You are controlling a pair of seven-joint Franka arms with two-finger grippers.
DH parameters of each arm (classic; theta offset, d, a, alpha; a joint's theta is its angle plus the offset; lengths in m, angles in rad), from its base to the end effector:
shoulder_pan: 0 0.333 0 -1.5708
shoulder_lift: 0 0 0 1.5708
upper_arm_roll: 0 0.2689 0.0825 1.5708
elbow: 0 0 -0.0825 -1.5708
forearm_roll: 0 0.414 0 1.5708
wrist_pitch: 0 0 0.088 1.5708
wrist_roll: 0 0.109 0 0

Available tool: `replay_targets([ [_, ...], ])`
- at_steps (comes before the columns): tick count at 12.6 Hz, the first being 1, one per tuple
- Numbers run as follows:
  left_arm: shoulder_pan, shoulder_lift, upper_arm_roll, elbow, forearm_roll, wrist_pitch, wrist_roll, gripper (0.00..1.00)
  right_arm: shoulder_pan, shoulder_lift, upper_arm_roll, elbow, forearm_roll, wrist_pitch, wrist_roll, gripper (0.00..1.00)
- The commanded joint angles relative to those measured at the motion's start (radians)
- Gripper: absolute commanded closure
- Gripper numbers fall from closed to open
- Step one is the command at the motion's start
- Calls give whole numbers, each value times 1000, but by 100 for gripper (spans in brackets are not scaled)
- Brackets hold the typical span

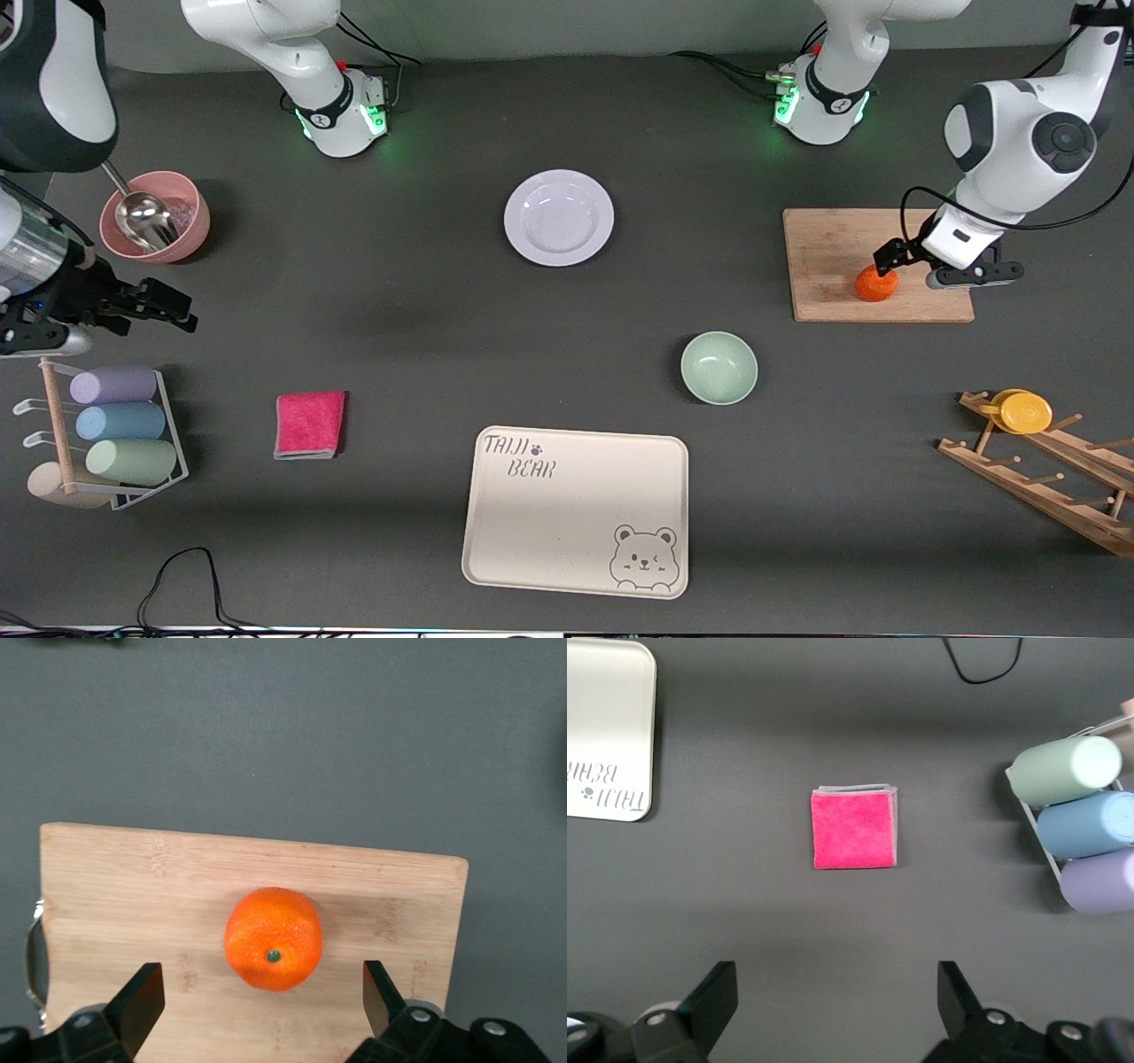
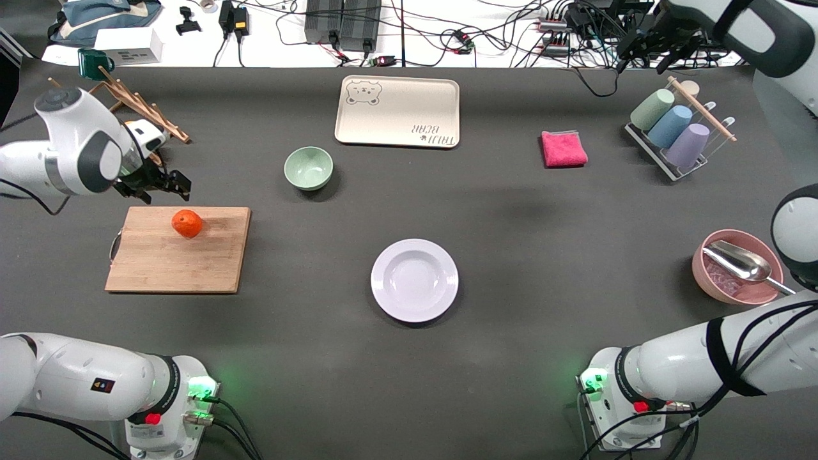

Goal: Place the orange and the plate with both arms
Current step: 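Grasp the orange with the left gripper and lift it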

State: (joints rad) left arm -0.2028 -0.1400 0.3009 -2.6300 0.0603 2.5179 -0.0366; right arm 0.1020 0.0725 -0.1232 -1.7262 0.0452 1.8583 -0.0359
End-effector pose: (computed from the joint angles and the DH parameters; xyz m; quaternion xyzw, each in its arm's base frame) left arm 0.4496 0.0379 0.2224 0.9991 0.0419 0.0114 0.0025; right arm 0.6179 -0.0080 0.4789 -0.9994 -0.0019 -0.0306 0.0165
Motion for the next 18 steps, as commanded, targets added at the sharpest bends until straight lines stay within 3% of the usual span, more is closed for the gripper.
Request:
replay_targets([
  [1, 16, 40, -5, -76, 7, 158, 6, 0, 8, 7, -4, -21, -22, 18, -15, 0],
  [5, 25, 138, -5, -137, 7, 352, 7, 0, 12, 7, -3, -47, -24, 31, -15, 0],
  [10, 25, 178, -6, -137, 1, 378, 1, 1, 38, 3, -4, -62, -64, 58, -7, 0],
  [11, 25, 178, -6, -137, 0, 378, 0, 6, 38, -2, -6, -67, -64, 64, -7, 0],
  [12, 26, 178, -6, -137, 0, 378, 0, 16, 36, -6, -9, -69, -64, 64, -7, 0],
  [14, 32, 175, -6, -137, 0, 377, 0, 59, 32, -8, -13, -67, -64, 64, -7, 0],
  [16, 34, 172, -6, -137, 0, 372, 1, 95, 33, 3, -18, -70, -62, 91, -6, 0],
  [18, 32, 159, -6, -136, 0, 363, 12, 100, 33, 15, -18, -69, -56, 91, -9, 0],
])
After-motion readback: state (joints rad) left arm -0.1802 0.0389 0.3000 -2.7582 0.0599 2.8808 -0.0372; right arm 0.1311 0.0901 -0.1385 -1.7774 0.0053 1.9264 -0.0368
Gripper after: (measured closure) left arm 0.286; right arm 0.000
